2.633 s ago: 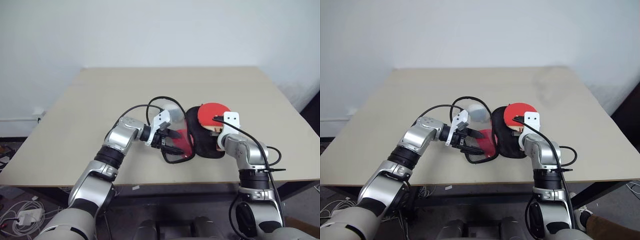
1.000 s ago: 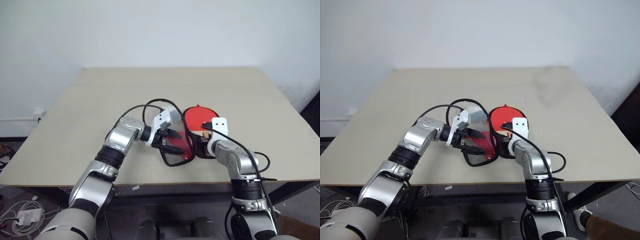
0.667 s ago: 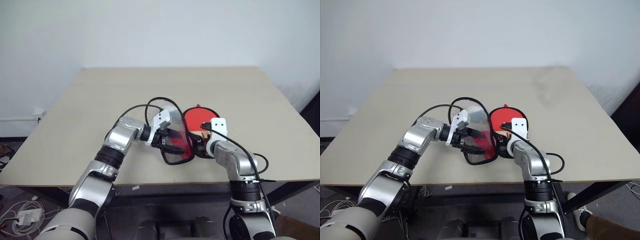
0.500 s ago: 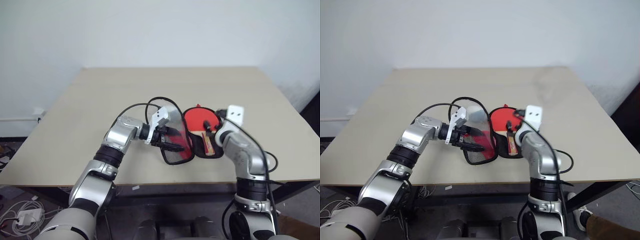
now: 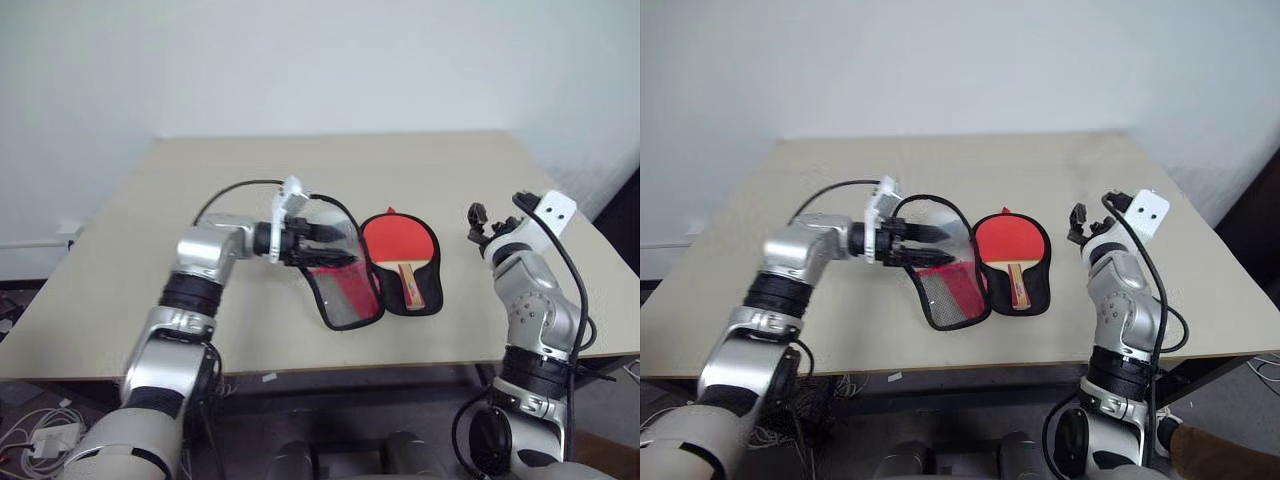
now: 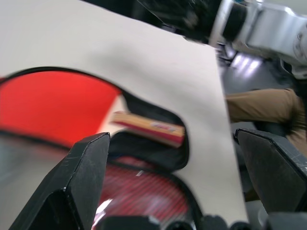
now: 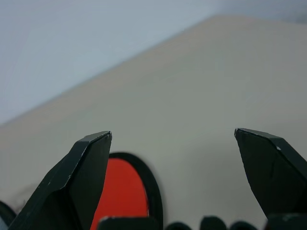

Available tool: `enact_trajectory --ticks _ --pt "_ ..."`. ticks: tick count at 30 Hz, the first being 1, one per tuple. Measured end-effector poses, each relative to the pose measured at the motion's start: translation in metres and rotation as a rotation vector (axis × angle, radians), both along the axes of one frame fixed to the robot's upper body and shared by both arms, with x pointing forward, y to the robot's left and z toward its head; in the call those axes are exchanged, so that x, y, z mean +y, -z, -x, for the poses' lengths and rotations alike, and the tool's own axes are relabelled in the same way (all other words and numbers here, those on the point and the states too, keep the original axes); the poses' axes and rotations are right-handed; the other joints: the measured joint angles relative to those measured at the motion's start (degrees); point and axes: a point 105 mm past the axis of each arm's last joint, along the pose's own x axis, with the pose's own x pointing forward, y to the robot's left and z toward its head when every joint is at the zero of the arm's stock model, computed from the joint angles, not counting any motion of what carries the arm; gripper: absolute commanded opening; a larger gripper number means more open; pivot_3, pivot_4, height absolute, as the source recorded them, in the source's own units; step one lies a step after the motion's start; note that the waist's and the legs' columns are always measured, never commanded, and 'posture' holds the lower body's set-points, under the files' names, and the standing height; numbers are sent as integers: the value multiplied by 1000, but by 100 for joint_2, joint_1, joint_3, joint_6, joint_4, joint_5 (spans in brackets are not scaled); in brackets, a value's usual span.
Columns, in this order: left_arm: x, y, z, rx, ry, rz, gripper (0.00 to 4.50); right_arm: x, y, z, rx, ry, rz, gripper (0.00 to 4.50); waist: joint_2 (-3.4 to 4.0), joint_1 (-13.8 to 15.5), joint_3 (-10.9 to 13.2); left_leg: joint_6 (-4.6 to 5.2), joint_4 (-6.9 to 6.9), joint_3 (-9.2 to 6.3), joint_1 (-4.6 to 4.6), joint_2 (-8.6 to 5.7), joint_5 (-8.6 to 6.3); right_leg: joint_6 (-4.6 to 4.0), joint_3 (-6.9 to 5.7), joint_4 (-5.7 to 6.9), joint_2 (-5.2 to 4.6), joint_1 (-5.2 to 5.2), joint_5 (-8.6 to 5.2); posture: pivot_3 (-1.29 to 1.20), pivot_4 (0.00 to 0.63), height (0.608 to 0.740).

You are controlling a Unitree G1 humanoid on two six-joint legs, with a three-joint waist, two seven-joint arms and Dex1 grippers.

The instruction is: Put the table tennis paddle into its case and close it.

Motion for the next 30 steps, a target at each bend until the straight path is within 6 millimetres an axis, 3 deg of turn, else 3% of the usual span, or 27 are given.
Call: enact_trajectory --ticks 5,10,13,16,21,30 --pt "53 0 -7 -46 -132 -144 4500 15 5 -4 15 -51 17 4454 1 -14 0 -1 0 -1 0 0 0 -1 -2 0 -1 1 1 0 0 740" --pt "120 20 -13 -9 -324 -302 4500 27 1 -5 -8 -111 47 4454 1 -14 1 -1 -4 -2 0 0 0 3 -3 -1 0 -2 -2 0 0 740" --pt "132 39 -11 -6 -322 -421 4500 34 1 -7 -14 -135 55 4454 -3 39 0 -2 1 -2 -3 0 1 4 -6 -1 -1 1 -2 0 0 740" --pt "121 54 -10 -10 -261 -461 4500 35 2 -8 -11 -140 57 4454 -3 105 0 -3 5 0 -4 0 1 3 -6 0 -2 3 -2 0 0 740" --pt "69 81 -12 14 -153 -392 4500 35 -3 -9 -37 -136 64 4454 -7 116 0 -3 9 -1 -7 0 1 2 -6 2 -2 1 -1 0 0 740" --pt "-2 99 -23 -91 -79 -345 4500 27 -12 -8 -92 -101 65 4454 -7 111 0 -2 12 -1 -8 -3 1 -4 -5 1 -2 4 3 0 0 740"
